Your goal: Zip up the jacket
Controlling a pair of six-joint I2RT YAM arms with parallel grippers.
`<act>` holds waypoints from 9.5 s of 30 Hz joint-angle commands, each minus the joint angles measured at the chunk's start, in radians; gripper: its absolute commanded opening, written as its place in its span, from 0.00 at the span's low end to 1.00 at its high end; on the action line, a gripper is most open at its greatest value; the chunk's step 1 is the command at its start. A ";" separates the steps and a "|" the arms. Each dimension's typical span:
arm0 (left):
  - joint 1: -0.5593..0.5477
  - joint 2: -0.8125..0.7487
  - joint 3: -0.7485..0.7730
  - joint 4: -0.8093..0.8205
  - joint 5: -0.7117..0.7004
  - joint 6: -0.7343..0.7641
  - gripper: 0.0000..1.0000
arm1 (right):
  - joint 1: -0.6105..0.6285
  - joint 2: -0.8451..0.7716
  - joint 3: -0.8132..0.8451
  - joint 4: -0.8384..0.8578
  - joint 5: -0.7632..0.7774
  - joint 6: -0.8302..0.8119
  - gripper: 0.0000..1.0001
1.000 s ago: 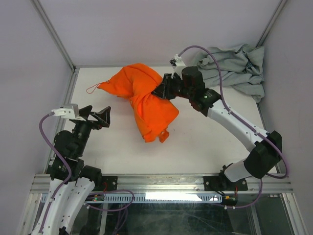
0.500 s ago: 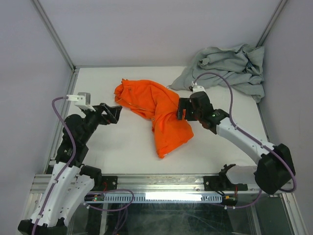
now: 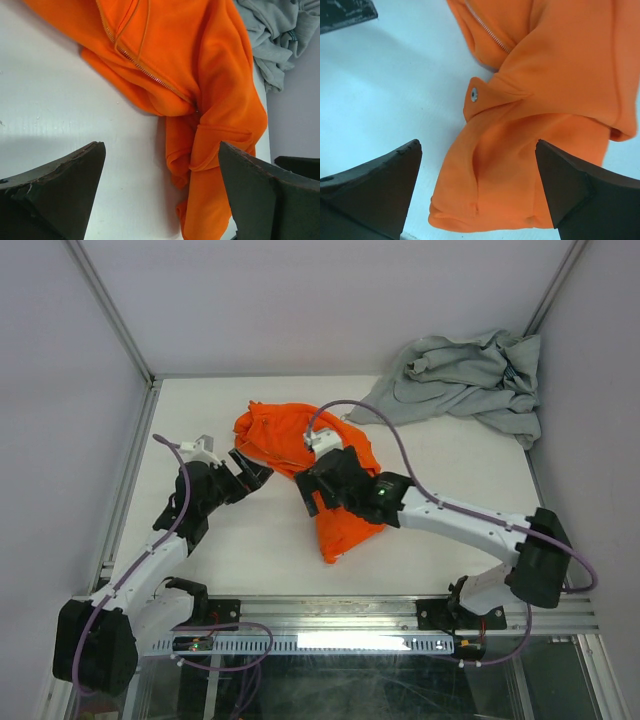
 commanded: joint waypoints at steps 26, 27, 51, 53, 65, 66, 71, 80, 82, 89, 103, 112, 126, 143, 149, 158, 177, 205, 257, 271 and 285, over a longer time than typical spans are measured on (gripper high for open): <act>-0.032 0.315 0.039 0.341 0.087 -0.151 0.99 | -0.623 -0.128 -0.136 0.176 -0.545 0.090 0.00; -0.039 0.343 0.050 0.357 0.089 -0.157 0.99 | -0.660 -0.133 -0.155 0.189 -0.584 0.104 0.00; -0.152 0.968 0.332 0.677 0.004 -0.242 0.26 | -0.832 -0.161 -0.286 0.261 -0.738 0.138 0.00; -0.126 0.935 0.364 0.605 -0.005 -0.206 0.01 | -0.837 -0.180 -0.280 0.232 -0.731 0.128 0.00; 0.023 0.642 1.050 -0.511 -0.133 0.436 0.00 | -0.837 -0.334 -0.195 -0.024 -0.690 0.087 0.00; 0.027 0.647 1.106 -0.568 -0.153 0.470 0.00 | -0.837 -0.347 -0.204 -0.036 -0.687 0.089 0.00; 0.028 0.756 1.267 -0.708 -0.158 0.524 0.00 | -0.838 -0.381 -0.310 -0.056 -0.640 0.097 0.03; 0.029 0.968 1.265 -0.691 -0.277 0.524 0.12 | -0.829 -0.406 -0.393 -0.069 -0.498 0.069 0.43; 0.029 0.960 1.275 -0.691 -0.294 0.516 0.24 | -0.808 -0.420 -0.363 -0.075 -0.495 0.047 0.50; 0.005 0.705 1.007 -0.482 -0.137 0.388 0.59 | -0.543 -0.376 -0.240 0.006 -0.460 -0.029 0.69; -0.001 0.272 0.215 -0.075 -0.188 0.071 0.88 | -0.245 0.196 0.180 0.213 -0.159 -0.349 0.98; -0.001 0.498 0.213 0.037 -0.154 0.053 0.90 | -0.319 0.590 0.545 0.128 -0.245 -0.422 0.99; 0.001 0.553 0.388 -0.160 -0.226 0.202 0.00 | -0.772 0.472 0.365 0.101 -0.410 -0.188 0.02; 0.009 0.574 0.788 -0.630 -0.364 0.417 0.50 | -0.862 0.134 0.037 0.046 -0.458 -0.080 0.55; -0.157 0.418 0.707 -0.570 -0.298 0.350 0.68 | -0.693 -0.063 -0.051 0.033 -0.397 -0.077 0.71; -0.350 0.432 0.407 -0.178 -0.107 0.135 0.76 | -0.472 -0.106 -0.289 0.291 -0.502 0.079 0.75; -0.167 0.240 -0.027 -0.326 -0.353 -0.116 0.58 | -0.796 -0.182 -0.636 0.278 -0.456 0.266 0.81; -0.422 0.647 0.418 -0.116 -0.235 0.079 0.75 | -0.480 -0.216 -0.533 0.475 -0.499 0.246 0.77; -0.487 0.407 0.399 -0.261 -0.221 0.113 0.79 | -0.238 0.274 -0.257 0.181 0.048 0.172 0.44; -0.487 0.493 0.442 -0.084 0.031 0.113 0.77 | -0.241 -0.056 -0.437 0.328 -0.192 0.030 0.12; -0.467 0.736 0.556 0.105 0.359 0.039 0.71 | -0.323 -0.199 -0.579 0.522 -0.518 -0.011 0.02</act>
